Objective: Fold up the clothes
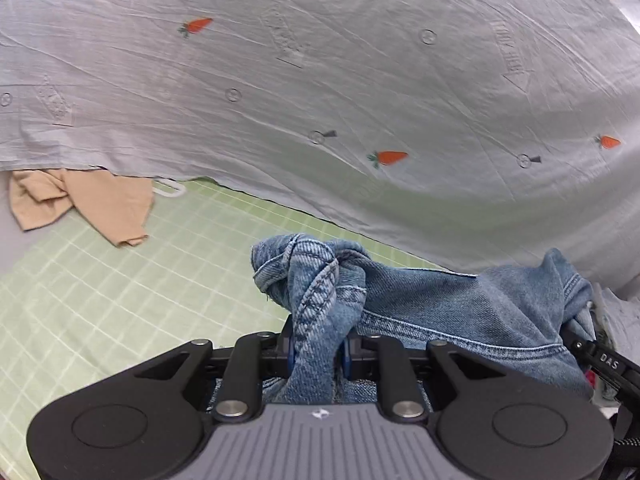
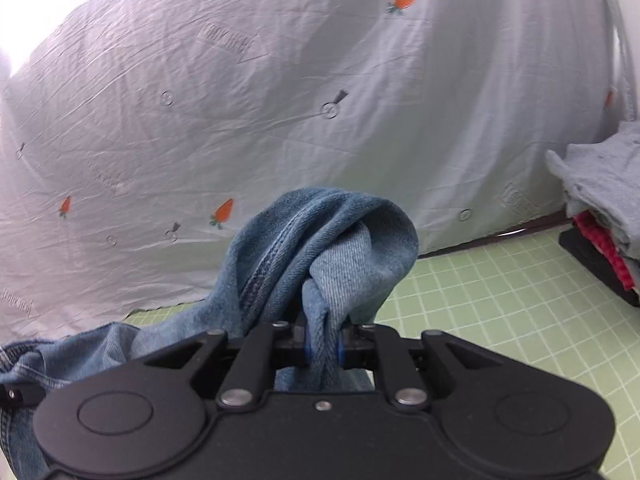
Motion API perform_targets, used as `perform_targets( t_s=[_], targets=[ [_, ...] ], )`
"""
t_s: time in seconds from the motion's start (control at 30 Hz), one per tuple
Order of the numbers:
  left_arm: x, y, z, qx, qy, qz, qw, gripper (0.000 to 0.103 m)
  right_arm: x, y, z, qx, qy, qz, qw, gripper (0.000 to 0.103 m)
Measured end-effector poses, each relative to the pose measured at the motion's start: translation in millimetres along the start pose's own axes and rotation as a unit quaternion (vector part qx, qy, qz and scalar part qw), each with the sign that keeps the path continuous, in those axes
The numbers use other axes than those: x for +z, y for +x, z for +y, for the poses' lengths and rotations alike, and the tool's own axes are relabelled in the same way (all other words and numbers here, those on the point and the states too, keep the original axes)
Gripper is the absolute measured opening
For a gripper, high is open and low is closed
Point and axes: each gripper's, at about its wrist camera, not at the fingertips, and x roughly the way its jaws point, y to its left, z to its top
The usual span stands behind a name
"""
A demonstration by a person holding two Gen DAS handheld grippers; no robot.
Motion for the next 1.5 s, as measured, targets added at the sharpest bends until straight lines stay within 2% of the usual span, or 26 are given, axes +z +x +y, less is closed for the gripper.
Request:
perform_targets(
  t_s=[0.03, 0.07, 0.13, 0.2, 0.27, 0.33, 0.4, 0.47, 0.6, 0.7, 0.77, 0.93, 1.1, 1.3, 1.5],
  targets=[
    [4, 5, 22, 0.032, -0.007, 0.000, 0.9995, 0.022, -6, 5, 7, 0.005, 0.004, 0.012, 1.000, 0.042],
    [4, 13, 42, 0.071, -0.006, 0.008, 0.9974, 0.023, -14, 8, 11, 0.000, 0.011, 0.024, 1.000, 0.051],
    [-1, 33, 80, 0.138, -0.004, 0.045, 0.9895, 0.024, -29, 14, 17, -0.011, 0.026, 0.049, 0.998, 0.052],
    [-12, 42, 117, 0.161, -0.039, 0.085, 0.9825, 0.030, -45, 20, 23, -0.022, 0.040, 0.074, 0.996, 0.057],
    [-24, 46, 149, 0.172, -0.073, 0.118, 0.9752, 0.033, -61, 19, 19, -0.050, 0.054, 0.094, 0.993, 0.062],
    [-35, 40, 156, 0.169, -0.066, 0.117, 0.9764, 0.035, -76, 14, 10, -0.086, 0.067, 0.111, 0.988, 0.066],
    [-43, 37, 155, 0.159, -0.059, 0.119, 0.9783, 0.042, -92, 9, 0, -0.122, 0.080, 0.127, 0.981, 0.069],
    [-49, 35, 152, 0.147, -0.051, 0.122, 0.9802, 0.057, -108, 4, -10, -0.156, 0.096, 0.144, 0.972, 0.070],
    [-49, 36, 142, 0.142, -0.030, 0.119, 0.9822, 0.068, -130, -5, -27, -0.187, 0.145, 0.164, 0.958, 0.071],
    [-45, 30, 137, 0.145, -0.016, 0.104, 0.9838, 0.076, -135, -8, -28, -0.201, 0.145, 0.169, 0.954, 0.072],
    [-44, 24, 135, 0.147, -0.012, 0.093, 0.9847, 0.086, -135, -9, -29, -0.200, 0.146, 0.169, 0.954, 0.073],
    [-50, 17, 118, 0.141, 0.006, 0.085, 0.9863, 0.091, -136, -11, -37, -0.182, 0.154, 0.172, 0.956, 0.073],
    [-77, 29, 90, 0.127, 0.044, 0.120, 0.9837, 0.091, -145, -5, -41, -0.134, 0.157, 0.187, 0.960, 0.073],
    [-108, 50, 79, 0.136, 0.064, 0.175, 0.9731, 0.091, -152, 6, -36, -0.099, 0.135, 0.203, 0.965, 0.073],
    [-109, 50, 89, 0.144, 0.052, 0.174, 0.9728, 0.091, -151, 5, -35, -0.083, 0.140, 0.192, 0.968, 0.078]
  ],
)
